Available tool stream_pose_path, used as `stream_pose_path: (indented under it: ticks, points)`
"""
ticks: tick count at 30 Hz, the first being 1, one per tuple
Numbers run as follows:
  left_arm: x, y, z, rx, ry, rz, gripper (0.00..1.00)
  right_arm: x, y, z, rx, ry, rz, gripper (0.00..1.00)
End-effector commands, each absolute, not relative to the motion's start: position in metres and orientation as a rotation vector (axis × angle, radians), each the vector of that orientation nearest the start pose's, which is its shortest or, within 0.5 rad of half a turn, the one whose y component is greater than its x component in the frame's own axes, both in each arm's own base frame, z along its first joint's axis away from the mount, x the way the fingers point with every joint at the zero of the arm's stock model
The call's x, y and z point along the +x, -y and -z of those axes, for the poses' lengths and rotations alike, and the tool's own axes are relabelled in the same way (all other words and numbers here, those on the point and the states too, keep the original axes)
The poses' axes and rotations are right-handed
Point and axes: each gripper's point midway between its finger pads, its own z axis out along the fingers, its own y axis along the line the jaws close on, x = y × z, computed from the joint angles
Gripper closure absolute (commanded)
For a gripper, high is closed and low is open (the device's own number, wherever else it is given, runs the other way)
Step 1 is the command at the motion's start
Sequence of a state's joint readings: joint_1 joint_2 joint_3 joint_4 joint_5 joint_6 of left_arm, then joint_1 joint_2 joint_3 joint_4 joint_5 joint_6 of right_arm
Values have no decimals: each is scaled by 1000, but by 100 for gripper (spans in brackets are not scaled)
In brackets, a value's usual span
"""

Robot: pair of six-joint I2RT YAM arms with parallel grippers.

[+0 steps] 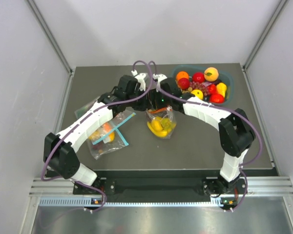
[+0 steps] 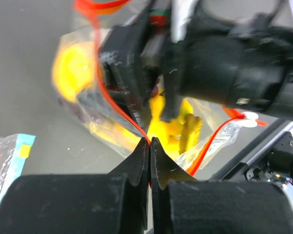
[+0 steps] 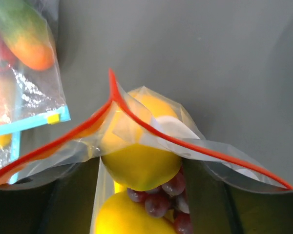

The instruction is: Open the zip-top bag and remove the fake food

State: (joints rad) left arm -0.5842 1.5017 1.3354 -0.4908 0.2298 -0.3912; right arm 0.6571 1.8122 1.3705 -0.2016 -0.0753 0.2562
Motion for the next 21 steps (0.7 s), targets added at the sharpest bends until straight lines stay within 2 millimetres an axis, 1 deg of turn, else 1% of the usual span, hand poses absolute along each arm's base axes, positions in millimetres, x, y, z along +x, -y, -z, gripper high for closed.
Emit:
stream_pose_path:
  ticks: [1, 2, 3, 4, 5, 6, 7, 10, 12, 13, 15, 16, 20, 21]
  points:
    - [320, 295, -244, 421, -2201, 876, 100, 379, -348, -140, -554, -2192, -614, 48]
    - [324, 291, -242, 400, -2208, 867, 100, 378, -347, -145, -551, -2183, -615, 52]
    - [324, 289, -238, 392, -2221, 861, 100, 377, -346, -145, -553, -2182, -614, 58]
    - [326, 286, -239, 379, -2221, 857, 100, 376, -345, -148, -554, -2181, -612, 60]
    - [329, 282, -236, 356, -2231, 848, 100, 375, -343, -156, -552, -2169, -614, 63]
    - [330, 278, -236, 344, -2232, 844, 100, 373, -342, -159, -553, -2168, -611, 69]
    - [331, 276, -236, 336, -2230, 839, 100, 370, -339, -162, -552, -2174, -606, 70]
    - [337, 265, -238, 299, -2223, 811, 100, 362, -329, -183, -534, -2153, -605, 73]
    - [340, 258, -239, 277, -2221, 793, 100, 355, -322, -185, -530, -2170, -592, 76]
    - [341, 256, -238, 272, -2224, 789, 100, 351, -318, -195, -522, -2159, -593, 76]
    - [344, 250, -237, 247, -2229, 779, 100, 344, -310, -197, -521, -2178, -578, 76]
    - [344, 249, -237, 243, -2229, 777, 100, 341, -307, -207, -519, -2164, -581, 76]
    - [346, 249, -237, 231, -2222, 785, 100, 328, -298, -215, -541, -2192, -573, 76]
    - [346, 249, -236, 229, -2226, 785, 100, 322, -296, -213, -556, -2216, -577, 76]
